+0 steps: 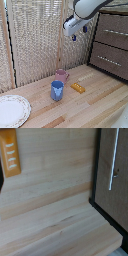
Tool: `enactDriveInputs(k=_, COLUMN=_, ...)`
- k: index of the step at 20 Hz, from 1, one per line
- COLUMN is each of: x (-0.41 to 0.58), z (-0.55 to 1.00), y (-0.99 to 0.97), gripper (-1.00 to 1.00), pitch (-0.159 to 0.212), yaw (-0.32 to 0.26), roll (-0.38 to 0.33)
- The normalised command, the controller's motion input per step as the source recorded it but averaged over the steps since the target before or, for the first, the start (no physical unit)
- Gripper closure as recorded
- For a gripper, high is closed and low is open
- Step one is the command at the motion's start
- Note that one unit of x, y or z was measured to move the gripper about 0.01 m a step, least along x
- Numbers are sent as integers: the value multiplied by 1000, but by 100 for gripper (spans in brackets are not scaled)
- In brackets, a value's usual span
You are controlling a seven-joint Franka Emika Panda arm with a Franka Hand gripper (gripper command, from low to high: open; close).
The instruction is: Propose to navigate your clamp on the clench of the first drawer. Use gentle force to register to the cabinet. Send posterior your swing mandate till over it lurks, a cup of pink essence. Fortify your grip after aiming concentric with the pink cup’s periphery. Manoeuvre the pink towards the cabinet's top. Drop your compression till the cup is resting inside.
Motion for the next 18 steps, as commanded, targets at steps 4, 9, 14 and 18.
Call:
enactDriveInputs(k=4, x=-1, z=0, y=-269, gripper=-100, pitch=-1, yaw=71, roll=-375)
enactDriveInputs(k=9, x=-54, z=-26, y=-301, gripper=-100, pitch=-3, yaw=81, roll=-375)
enactDriveInputs(k=14, x=-81, z=-37, y=-306, gripper=-100, pitch=-15, yaw=90, roll=-375)
enactDriveInputs(k=18, x=-82, z=-7, y=-301, gripper=-100, pitch=-33, yaw=98, roll=-375)
